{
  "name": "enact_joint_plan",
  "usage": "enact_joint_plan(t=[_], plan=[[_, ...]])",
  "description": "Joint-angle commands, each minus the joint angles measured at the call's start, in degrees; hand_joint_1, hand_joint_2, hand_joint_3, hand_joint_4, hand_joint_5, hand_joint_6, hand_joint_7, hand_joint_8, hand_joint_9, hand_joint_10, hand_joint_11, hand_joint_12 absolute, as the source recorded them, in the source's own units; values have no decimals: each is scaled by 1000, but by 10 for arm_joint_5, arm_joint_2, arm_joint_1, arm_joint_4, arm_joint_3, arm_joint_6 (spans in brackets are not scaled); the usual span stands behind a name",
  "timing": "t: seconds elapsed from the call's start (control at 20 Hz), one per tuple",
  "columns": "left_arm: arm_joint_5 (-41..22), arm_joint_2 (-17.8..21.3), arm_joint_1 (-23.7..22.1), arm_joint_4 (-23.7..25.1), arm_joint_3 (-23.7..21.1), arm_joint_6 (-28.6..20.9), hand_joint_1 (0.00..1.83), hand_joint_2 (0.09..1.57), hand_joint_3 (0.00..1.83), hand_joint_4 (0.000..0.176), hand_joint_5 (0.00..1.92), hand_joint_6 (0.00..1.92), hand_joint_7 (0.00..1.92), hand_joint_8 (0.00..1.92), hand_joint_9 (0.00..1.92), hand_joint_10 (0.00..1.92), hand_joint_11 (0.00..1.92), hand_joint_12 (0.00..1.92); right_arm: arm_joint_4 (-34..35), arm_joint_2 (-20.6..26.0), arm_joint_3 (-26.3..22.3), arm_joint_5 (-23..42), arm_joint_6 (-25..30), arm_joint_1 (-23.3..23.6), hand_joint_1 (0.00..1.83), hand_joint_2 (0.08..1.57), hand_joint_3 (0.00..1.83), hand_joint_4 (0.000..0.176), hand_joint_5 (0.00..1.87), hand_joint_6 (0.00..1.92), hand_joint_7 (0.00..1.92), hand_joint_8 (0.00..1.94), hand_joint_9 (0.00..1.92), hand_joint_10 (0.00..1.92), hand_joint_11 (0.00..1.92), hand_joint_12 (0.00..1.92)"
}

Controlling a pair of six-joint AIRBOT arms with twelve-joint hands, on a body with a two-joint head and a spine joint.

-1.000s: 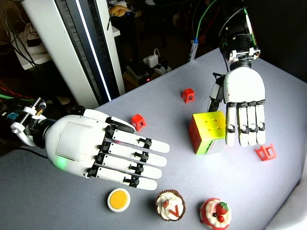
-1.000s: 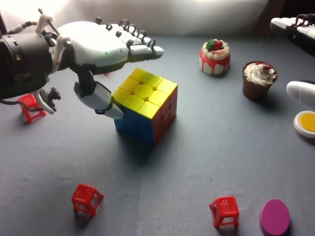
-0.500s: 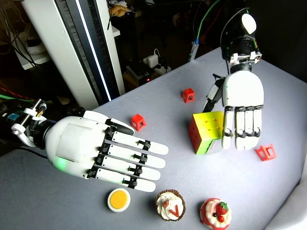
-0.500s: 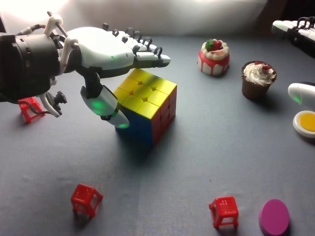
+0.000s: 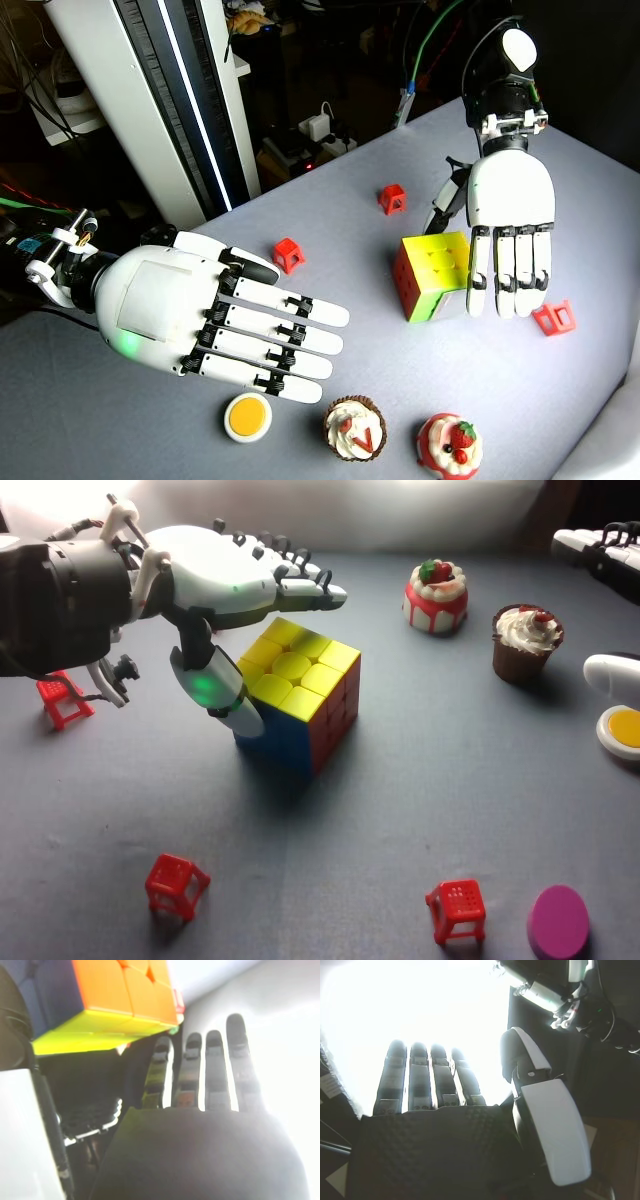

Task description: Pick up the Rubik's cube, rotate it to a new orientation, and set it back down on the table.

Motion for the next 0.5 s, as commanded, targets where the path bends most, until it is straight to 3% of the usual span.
enact_joint_plan(t=[0.0,0.05,0.1,0.15,0.25,0.3,0.35,0.4,0.45], plan=[[-9,-1,-5,-4,3,-2,733,831,1,113,0,0,0,0,0,0,0,758,8,0,1,70,4,3,504,1396,2,0,0,0,0,0,0,0,0,3],[-8,-3,-5,-2,4,-2,733,831,1,113,0,0,0,0,0,0,0,758,8,0,1,70,4,2,504,1396,2,0,0,0,0,0,0,0,0,3],[-7,-5,-4,12,4,-12,770,838,4,98,0,0,0,0,0,0,0,792,8,0,1,71,4,2,513,1397,2,0,0,0,0,0,0,0,0,0],[-6,-7,-4,34,5,-31,780,838,1,96,0,0,0,0,0,0,0,913,8,0,1,71,4,2,527,1402,4,0,0,0,0,0,0,0,0,0],[-5,-10,-3,52,8,-49,786,817,0,100,0,0,0,0,0,0,0,923,9,-1,1,73,4,1,511,1398,1,0,0,0,0,0,0,0,0,0],[-5,-12,-2,52,10,-50,791,820,0,93,0,0,0,0,0,0,0,1072,9,-1,0,73,4,1,509,1396,0,0,0,0,0,0,0,0,0,0],[-5,-12,-2,52,10,-50,811,828,0,80,0,0,0,0,0,0,0,1028,9,-1,0,73,4,1,507,1392,0,0,0,0,0,0,0,0,0,0],[-5,-12,-2,55,10,-50,812,847,2,63,0,0,0,0,0,0,0,819,9,-1,0,73,4,1,503,1392,0,0,0,0,0,0,0,0,0,0],[-6,-12,-3,59,9,-51,817,850,1,60,0,0,0,0,0,0,0,612,9,-1,0,73,4,1,517,1392,0,0,0,0,0,0,0,0,0,0]])
